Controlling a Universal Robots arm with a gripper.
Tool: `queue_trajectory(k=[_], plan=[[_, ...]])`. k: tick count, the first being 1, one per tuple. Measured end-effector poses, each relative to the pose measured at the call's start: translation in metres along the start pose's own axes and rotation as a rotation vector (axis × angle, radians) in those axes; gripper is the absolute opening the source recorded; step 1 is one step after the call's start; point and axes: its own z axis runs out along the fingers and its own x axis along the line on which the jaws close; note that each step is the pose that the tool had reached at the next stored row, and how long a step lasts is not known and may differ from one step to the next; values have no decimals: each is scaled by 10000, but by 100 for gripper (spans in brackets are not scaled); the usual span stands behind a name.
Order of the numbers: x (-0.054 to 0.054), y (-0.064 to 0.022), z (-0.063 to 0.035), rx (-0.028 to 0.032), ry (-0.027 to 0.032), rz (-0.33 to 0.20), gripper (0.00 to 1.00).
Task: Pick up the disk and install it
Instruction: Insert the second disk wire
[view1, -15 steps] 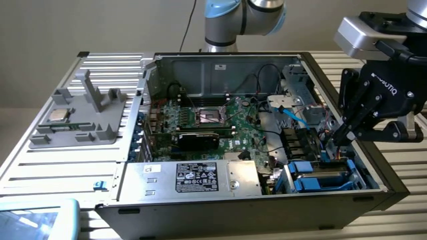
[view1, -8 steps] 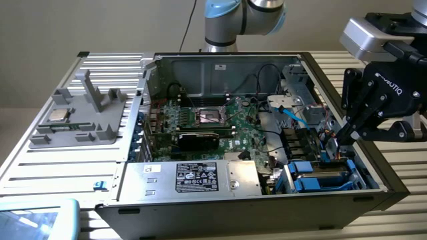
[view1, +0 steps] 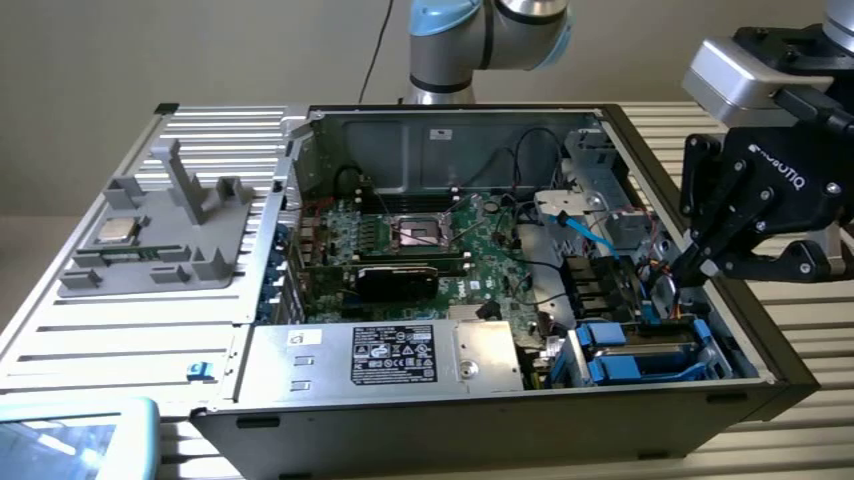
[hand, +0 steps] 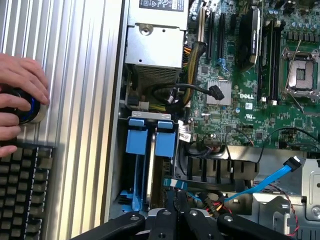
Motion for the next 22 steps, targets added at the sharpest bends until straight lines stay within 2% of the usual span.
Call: queue_trajectory(k=[6,10,14,15,18,22], plan=[[-8,-5,-1,-5,-106,-379,11],[-7,-12,-2,-6,-228,-672,11],[-6,-24,-2,-4,-381,-985,11],[-7,-24,-3,-7,-397,-1083,11],[-7,-25,-4,-30,-400,-1507,11],[-6,-25,-2,-76,-358,-2241,11]])
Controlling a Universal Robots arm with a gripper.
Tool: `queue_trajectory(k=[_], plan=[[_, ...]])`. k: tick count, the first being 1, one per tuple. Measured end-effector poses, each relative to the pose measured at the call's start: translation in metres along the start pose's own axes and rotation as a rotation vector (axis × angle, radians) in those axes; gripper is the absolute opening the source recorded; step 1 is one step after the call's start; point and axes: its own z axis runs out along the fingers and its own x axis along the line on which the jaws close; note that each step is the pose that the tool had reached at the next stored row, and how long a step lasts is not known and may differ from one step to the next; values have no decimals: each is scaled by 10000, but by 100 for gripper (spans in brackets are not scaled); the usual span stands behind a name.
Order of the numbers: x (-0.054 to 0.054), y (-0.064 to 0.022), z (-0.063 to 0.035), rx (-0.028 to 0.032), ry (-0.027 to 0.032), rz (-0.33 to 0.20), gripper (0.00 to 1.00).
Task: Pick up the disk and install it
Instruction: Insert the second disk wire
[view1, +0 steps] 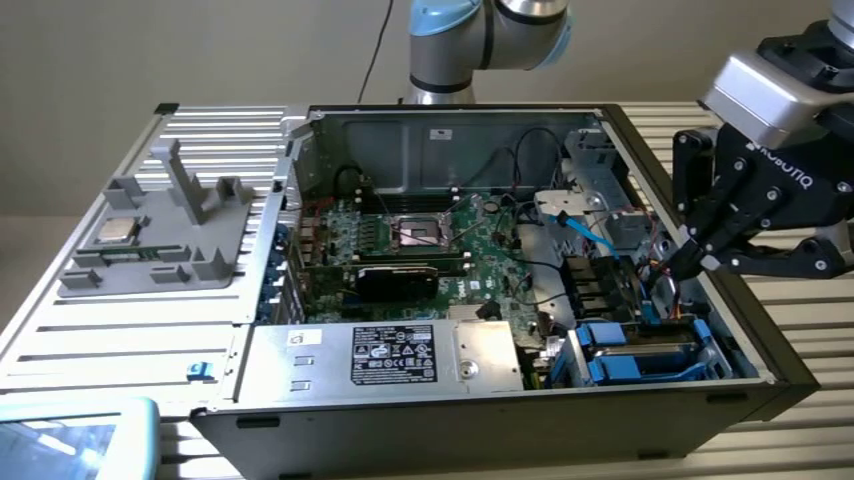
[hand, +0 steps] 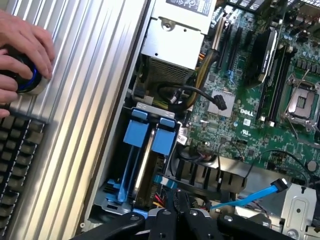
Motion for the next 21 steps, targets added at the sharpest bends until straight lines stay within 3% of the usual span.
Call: queue_trajectory(k=[5,15,21], plan=[[0,0,-1,-77,48,-892,11],[-3,0,-31,-192,71,-2531,11],[-4,1,-39,-293,134,-3623,11]])
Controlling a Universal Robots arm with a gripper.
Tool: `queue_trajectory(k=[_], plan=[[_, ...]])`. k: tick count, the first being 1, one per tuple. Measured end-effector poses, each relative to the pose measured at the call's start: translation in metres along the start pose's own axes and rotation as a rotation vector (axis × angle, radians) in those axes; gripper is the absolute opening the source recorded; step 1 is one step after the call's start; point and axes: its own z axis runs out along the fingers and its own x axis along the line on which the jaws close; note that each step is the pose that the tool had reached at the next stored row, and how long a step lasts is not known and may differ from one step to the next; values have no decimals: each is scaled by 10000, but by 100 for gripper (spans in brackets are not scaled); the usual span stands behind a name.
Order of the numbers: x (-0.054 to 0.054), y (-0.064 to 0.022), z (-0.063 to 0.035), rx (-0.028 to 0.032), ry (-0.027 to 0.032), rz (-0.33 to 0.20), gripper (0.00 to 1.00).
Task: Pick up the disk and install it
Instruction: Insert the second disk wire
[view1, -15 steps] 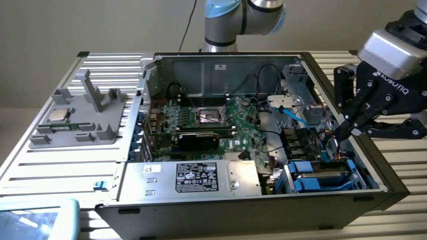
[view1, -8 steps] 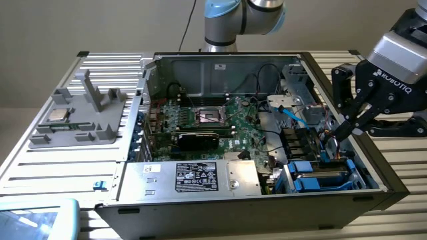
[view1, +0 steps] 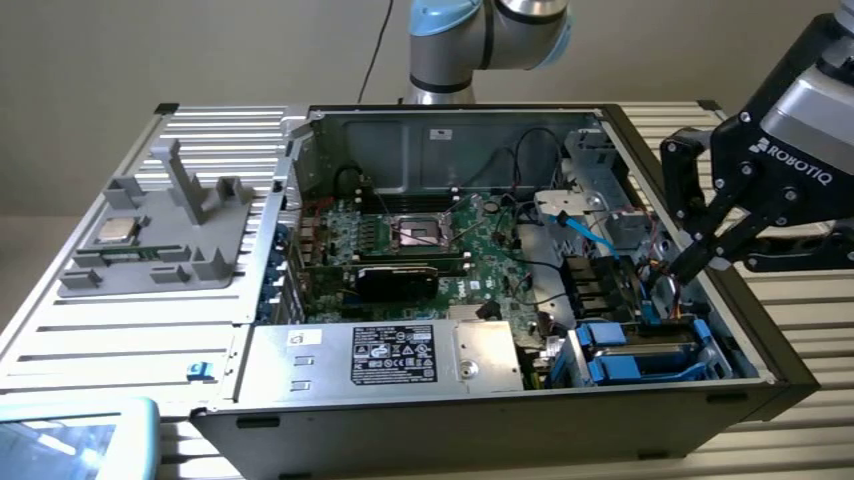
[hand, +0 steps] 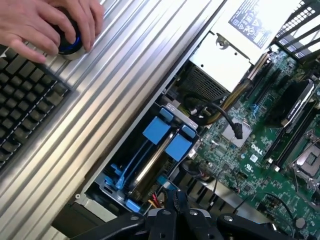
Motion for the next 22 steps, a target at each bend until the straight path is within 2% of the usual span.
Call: queue_trajectory(k=[13,22], plan=[[0,0,0,-195,91,-2348,11],[0,0,-1,-237,75,-3748,11]])
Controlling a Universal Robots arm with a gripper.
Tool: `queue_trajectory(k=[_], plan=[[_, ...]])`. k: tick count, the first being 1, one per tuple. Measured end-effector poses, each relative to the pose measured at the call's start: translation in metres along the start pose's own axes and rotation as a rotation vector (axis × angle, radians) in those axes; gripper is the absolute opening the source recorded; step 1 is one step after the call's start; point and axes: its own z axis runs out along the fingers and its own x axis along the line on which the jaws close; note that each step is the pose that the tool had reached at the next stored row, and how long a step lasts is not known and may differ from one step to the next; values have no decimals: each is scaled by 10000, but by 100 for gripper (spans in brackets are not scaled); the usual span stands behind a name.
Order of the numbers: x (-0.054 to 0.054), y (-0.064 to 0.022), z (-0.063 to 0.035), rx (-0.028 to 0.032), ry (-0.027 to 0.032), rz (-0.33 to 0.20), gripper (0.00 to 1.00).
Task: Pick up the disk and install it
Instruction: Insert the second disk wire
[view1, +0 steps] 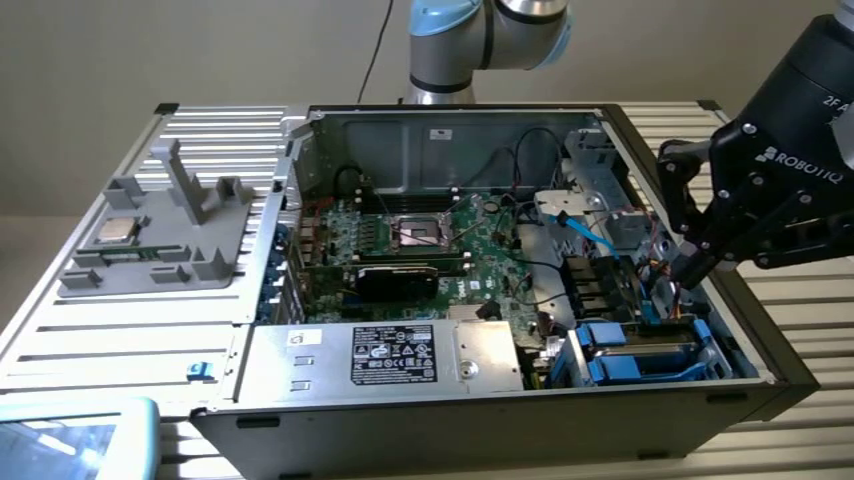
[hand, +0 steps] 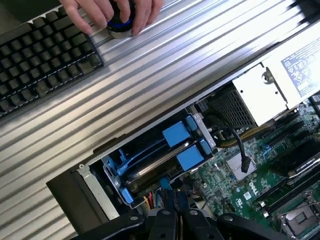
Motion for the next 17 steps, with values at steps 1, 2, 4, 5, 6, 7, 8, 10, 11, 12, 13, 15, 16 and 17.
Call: queue_trajectory(k=[1,2,4,5,6,7,8,10,11,12,13,15,16,17], plan=[[0,0,0,-1,0,-156,11],[0,0,-1,-5,1,-315,11],[0,0,-1,-10,13,-633,11],[1,-1,-1,-6,29,-779,11],[0,0,-1,10,57,-928,11],[0,0,0,58,113,-1056,11],[0,-1,0,117,198,-1167,11],[0,0,0,235,374,-1374,11],[0,0,-1,298,474,-1472,11],[0,0,0,352,559,-1580,11],[0,0,-1,395,616,-1701,11],[0,0,-1,472,715,-1961,11],[0,0,0,511,769,-2091,11],[0,0,1,548,828,-2217,11]])
